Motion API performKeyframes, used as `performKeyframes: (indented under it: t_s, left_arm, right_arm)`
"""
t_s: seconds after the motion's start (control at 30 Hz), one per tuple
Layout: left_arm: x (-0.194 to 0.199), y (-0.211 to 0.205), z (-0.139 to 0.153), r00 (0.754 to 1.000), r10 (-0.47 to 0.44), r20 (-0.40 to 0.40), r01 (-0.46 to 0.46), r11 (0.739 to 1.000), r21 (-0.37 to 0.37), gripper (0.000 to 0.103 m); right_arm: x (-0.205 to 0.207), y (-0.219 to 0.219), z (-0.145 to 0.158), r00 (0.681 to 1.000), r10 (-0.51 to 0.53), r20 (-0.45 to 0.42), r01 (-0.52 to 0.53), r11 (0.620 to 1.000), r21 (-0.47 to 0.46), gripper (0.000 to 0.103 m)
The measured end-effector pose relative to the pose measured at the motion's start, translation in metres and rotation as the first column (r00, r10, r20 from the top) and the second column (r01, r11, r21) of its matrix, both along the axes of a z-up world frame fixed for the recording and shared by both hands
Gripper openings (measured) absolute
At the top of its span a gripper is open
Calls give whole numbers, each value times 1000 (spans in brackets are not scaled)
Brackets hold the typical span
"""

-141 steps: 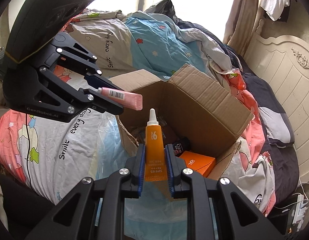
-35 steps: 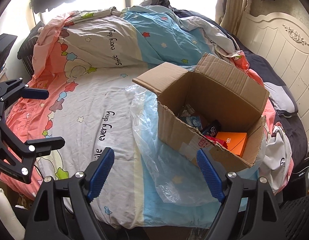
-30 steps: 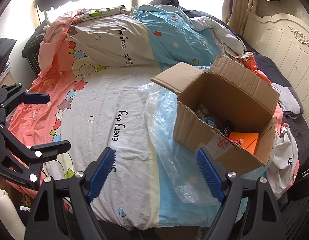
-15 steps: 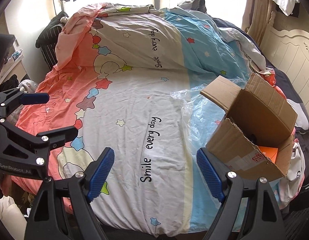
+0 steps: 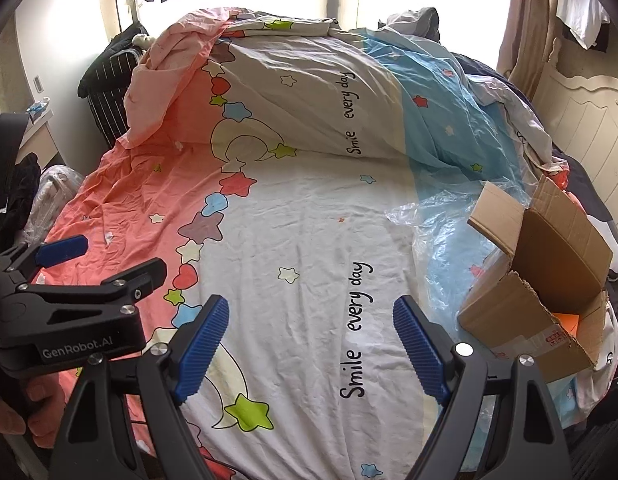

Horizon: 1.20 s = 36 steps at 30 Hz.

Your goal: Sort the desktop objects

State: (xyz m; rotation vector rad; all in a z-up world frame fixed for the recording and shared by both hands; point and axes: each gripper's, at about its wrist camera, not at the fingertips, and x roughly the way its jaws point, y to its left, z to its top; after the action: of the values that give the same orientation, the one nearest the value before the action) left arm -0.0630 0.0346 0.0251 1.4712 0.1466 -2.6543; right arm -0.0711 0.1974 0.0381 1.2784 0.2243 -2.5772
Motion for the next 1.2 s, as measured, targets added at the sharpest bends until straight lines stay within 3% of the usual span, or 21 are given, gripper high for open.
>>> performKeyframes:
  t_s: [0.37, 0.57, 1.2]
  left_arm:
    - [4, -44, -5, 996, 85, 2, -85, 996, -28, 103]
    - [2, -44, -23, 994, 73, 82, -72, 997, -17, 103]
    - [2, -43, -28, 993, 79, 83, -76, 996, -43, 103]
  right_arm:
    - [-19, -21, -9, 997, -73, 32, 75, 995, -62, 82]
    - [-21, -25, -13, 996, -68, 50, 72, 995, -73, 82]
    - [-15, -31, -18, 998, -39, 46, 41, 998, -42, 82]
